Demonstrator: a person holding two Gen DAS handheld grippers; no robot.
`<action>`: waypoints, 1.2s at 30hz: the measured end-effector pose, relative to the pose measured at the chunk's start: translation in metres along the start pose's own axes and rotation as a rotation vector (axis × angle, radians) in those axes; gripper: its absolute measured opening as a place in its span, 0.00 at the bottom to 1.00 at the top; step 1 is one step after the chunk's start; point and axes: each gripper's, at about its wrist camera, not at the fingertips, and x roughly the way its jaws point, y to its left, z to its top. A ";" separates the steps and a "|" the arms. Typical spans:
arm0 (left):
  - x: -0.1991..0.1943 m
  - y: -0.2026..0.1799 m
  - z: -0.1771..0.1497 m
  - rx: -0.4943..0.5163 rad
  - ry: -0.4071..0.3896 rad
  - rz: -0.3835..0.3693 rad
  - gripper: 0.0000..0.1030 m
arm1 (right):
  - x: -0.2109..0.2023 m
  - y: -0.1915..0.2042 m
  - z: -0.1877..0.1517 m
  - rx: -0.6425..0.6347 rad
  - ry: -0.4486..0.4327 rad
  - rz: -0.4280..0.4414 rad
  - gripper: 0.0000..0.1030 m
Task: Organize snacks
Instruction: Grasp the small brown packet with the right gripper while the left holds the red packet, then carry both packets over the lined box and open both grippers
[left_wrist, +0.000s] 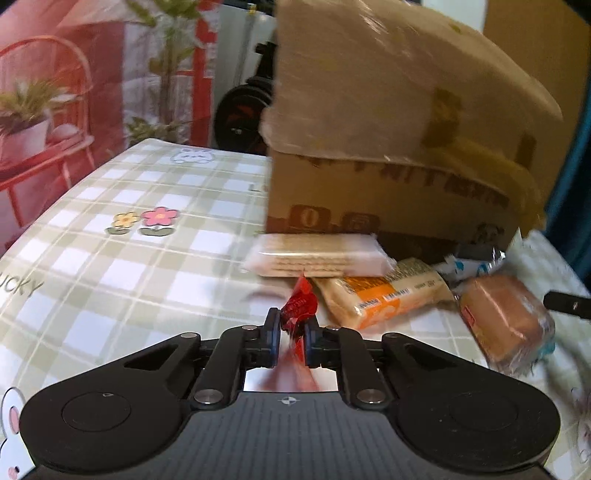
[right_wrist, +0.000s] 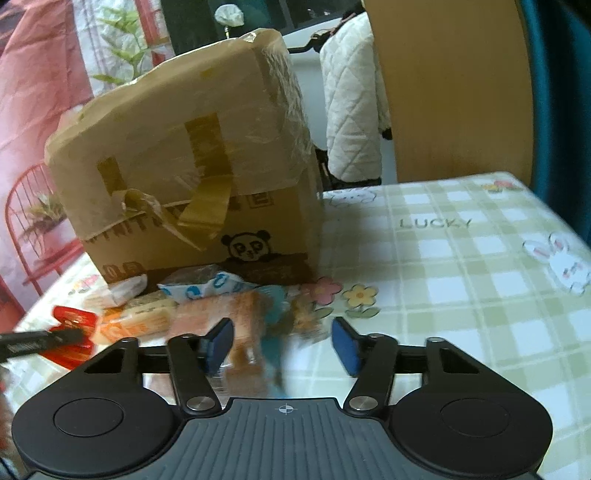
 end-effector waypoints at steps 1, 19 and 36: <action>-0.003 0.003 0.001 -0.013 -0.007 0.002 0.13 | 0.002 -0.003 0.003 -0.033 -0.003 -0.020 0.46; -0.017 0.016 0.008 -0.071 -0.053 -0.027 0.13 | 0.075 0.003 0.019 -0.177 0.113 -0.036 0.25; -0.022 0.015 0.006 -0.067 -0.063 -0.039 0.13 | 0.045 -0.012 -0.001 -0.074 -0.047 -0.025 0.16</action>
